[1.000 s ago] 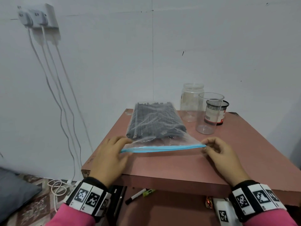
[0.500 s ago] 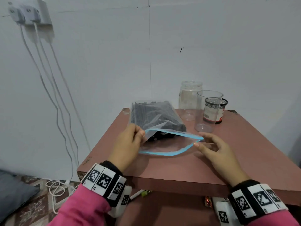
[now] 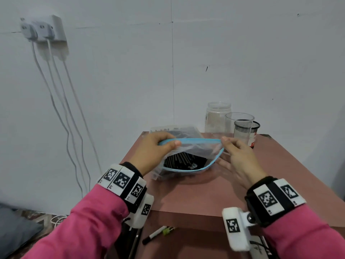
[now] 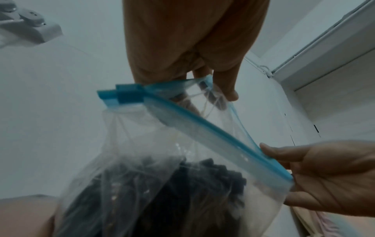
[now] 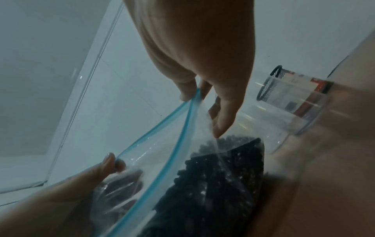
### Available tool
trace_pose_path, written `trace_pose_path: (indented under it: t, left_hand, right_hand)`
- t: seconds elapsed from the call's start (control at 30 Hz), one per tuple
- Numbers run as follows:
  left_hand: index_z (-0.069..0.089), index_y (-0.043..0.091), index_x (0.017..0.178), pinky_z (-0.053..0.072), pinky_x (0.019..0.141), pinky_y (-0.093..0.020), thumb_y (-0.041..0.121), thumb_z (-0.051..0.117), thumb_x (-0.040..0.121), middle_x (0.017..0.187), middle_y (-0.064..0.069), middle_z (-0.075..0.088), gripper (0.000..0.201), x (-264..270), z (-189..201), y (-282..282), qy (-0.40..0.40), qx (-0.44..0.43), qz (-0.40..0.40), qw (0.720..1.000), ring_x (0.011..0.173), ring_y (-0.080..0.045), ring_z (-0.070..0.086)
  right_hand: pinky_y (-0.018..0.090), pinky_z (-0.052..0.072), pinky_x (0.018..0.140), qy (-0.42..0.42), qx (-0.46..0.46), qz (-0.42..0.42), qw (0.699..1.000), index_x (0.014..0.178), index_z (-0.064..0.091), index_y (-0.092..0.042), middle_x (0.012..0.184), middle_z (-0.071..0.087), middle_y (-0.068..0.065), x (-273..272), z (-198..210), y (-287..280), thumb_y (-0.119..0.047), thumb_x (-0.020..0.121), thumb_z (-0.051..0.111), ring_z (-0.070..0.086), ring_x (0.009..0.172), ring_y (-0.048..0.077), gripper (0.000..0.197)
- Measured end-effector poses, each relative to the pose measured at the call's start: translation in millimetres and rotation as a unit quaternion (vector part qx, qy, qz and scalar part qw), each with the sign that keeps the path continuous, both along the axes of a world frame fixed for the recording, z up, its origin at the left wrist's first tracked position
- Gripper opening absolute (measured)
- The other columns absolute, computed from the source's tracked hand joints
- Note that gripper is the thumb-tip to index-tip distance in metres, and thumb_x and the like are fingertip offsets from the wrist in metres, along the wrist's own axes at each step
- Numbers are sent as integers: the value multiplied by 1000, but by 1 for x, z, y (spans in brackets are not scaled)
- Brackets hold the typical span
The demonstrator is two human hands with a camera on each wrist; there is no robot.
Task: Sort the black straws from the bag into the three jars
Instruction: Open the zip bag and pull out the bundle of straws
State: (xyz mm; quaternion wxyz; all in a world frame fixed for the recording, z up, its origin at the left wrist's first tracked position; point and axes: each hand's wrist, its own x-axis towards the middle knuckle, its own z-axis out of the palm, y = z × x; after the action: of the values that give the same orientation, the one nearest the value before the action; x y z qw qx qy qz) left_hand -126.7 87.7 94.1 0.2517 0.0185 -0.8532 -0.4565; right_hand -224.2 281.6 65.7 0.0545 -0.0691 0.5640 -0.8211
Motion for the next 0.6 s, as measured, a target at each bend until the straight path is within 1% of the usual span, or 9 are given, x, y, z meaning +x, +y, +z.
trace_pose_path:
  t: [0.07,0.13,0.23,0.3,0.37,0.43,0.47,0.53,0.6]
  left_hand:
    - [67,26,74,49,70,-33,41,66,85,71,-9,63,18,-6,3,-2,-5,15,9,1000,67,-13,57]
    - [62,22,76,56,74,-44,42,62,88,79,-20,65,23,-10,8,3,-22,104,-14,994,77,-29,67]
    - [50,10,82,57,52,-34,25,48,101,71,-19,64,24,-17,15,11,-43,282,-46,957,59,-27,68]
    - [51,8,82,49,39,-24,24,47,101,58,-9,60,25,-20,17,9,-36,344,-34,938,43,-17,60]
    - [52,10,76,36,31,-16,23,50,100,45,1,48,27,-24,15,-1,-41,410,-16,911,30,-7,44]
    - [49,12,76,27,28,-13,23,49,100,39,5,39,27,-27,12,-9,-52,467,-18,882,26,-5,30]
    - [48,12,80,26,28,-13,21,48,100,42,4,42,22,-27,10,-11,-51,465,-15,884,27,-5,30]
    - [49,16,92,35,32,-18,15,52,98,63,-5,56,7,-27,9,-13,-44,381,23,923,37,-11,41]
    - [50,27,96,48,51,-27,15,57,95,90,-8,60,14,-23,13,-12,-9,234,53,971,61,-16,55]
  right_hand:
    - [24,56,52,-8,-10,6,1000,84,52,-11,76,61,11,-1,7,-5,-19,100,51,59,65,21,17]
    - [25,58,55,-17,-33,12,999,90,55,-7,82,62,13,-2,13,-10,-18,101,49,62,69,21,17]
    - [33,60,55,-73,-114,43,990,95,57,3,81,64,17,-12,19,-20,-11,102,46,67,62,21,19]
    - [29,55,44,-125,-137,75,980,104,59,1,78,64,15,-21,22,-22,-9,101,44,63,52,18,19]
    - [16,32,25,-160,-124,121,972,88,56,-9,48,49,1,-26,25,-19,-10,101,41,42,30,6,20]
    - [13,17,22,-159,-108,152,969,80,49,-12,37,29,-7,-24,30,-15,-20,102,44,25,23,2,24]
    - [14,17,23,-145,-97,159,972,82,50,-11,38,27,-7,-20,34,-13,-24,101,45,23,24,2,23]
    - [14,19,27,-114,-85,149,979,89,52,-10,43,25,-5,-19,37,-11,-28,102,43,25,28,3,23]
    - [15,21,30,-80,-72,136,985,94,52,-11,45,27,-4,-19,40,-10,-30,102,41,26,31,4,24]
